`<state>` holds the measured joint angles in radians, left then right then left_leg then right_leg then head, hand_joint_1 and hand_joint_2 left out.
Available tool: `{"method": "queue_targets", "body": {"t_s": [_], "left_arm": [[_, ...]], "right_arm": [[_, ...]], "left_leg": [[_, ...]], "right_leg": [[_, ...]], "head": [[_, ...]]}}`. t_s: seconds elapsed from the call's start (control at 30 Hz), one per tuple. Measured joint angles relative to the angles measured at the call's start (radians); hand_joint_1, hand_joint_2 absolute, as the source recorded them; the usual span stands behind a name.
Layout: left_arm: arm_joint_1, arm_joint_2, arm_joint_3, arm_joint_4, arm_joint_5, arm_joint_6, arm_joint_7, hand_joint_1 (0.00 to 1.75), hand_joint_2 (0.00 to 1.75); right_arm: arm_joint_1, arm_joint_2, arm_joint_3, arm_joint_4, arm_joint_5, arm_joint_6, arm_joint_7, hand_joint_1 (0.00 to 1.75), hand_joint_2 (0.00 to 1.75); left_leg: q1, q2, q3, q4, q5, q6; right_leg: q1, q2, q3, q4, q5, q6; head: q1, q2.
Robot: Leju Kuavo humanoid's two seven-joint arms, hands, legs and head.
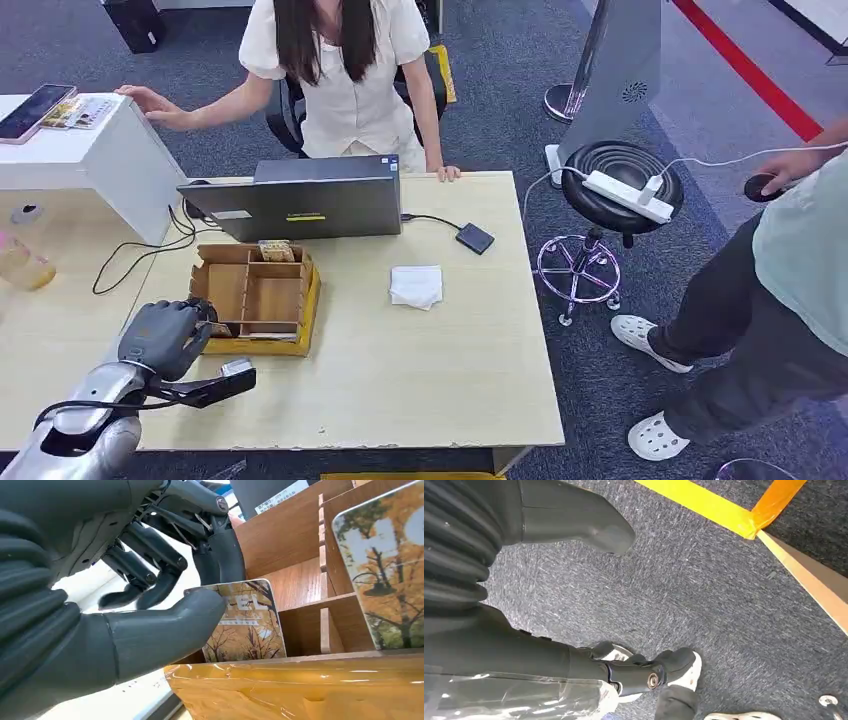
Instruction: Pass the card to the sensor for recognition and then transmit it.
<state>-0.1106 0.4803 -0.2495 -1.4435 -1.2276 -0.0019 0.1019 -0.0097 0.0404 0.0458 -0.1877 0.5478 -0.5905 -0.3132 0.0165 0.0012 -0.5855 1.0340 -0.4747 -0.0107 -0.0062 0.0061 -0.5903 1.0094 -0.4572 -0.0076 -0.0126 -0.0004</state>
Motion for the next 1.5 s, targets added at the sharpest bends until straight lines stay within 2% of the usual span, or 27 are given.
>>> {"method": "queue_targets", "body": {"t_s": [0.17, 0.47, 0.9, 1.07, 1.3, 1.5], "left_arm": [[-0.004, 0.0, 0.0, 0.004, 0.0, 0.0, -0.004, 1.75, 1.75], [-0.029, 0.001, 0.031, 0.006, 0.093, 0.013, -0.022, 1.75, 1.75], [-0.096, 0.001, 0.134, 0.005, 0.337, 0.001, -0.079, 1.75, 1.75], [-0.162, 0.001, 0.158, 0.005, 0.44, 0.003, -0.093, 1.75, 1.75], [-0.308, 0.038, 0.19, 0.019, 0.506, 0.015, -0.091, 1.75, 1.75], [-0.399, 0.048, 0.201, 0.056, 0.552, 0.015, -0.083, 1.75, 1.75]], "right_arm": [[0.0, 0.0, 0.0, 0.001, 0.0, 0.0, 0.001, 0.0, 1.75], [0.0, 0.0, -0.009, 0.001, 0.007, -0.003, 0.002, 0.0, 1.75], [0.001, 0.0, -0.018, 0.001, 0.021, -0.006, 0.004, 0.0, 1.75], [0.0, 0.0, -0.018, 0.001, 0.033, -0.006, 0.009, 0.0, 1.75], [0.0, 0.0, -0.023, 0.001, 0.038, -0.006, 0.009, 0.0, 1.75], [0.0, 0.0, -0.023, 0.002, 0.053, -0.006, 0.014, 0.0, 1.75]], "left_leg": [[0.0, 0.0, 0.0, 0.0, 0.0, 0.0], [0.0, 0.0, 0.0, 0.0, 0.0, 0.0], [0.0, 0.0, 0.0, 0.0, 0.0, 0.0], [0.0, 0.0, 0.0, 0.0, 0.001, 0.0], [0.0, 0.0, 0.0, 0.0, 0.001, 0.0], [0.001, 0.0, -0.001, 0.0, 0.001, 0.0]], "right_leg": [[0.0, 0.0, 0.0, 0.0, 0.0, 0.0], [0.0, 0.0, 0.0, 0.0, 0.0, 0.0], [0.0, 0.0, 0.0, 0.0, 0.0, 0.0], [0.0, 0.0, 0.0, 0.0, 0.0, 0.0], [0.0, 0.0, 0.0, 0.0, 0.001, 0.0], [0.0, 0.0, -0.001, 0.0, 0.0, 0.0]], "head": [[0.0, 0.0], [0.0, 0.0], [0.0, 0.0], [0.0, 0.0], [0.0, 0.0], [-0.001, 0.0]]}}
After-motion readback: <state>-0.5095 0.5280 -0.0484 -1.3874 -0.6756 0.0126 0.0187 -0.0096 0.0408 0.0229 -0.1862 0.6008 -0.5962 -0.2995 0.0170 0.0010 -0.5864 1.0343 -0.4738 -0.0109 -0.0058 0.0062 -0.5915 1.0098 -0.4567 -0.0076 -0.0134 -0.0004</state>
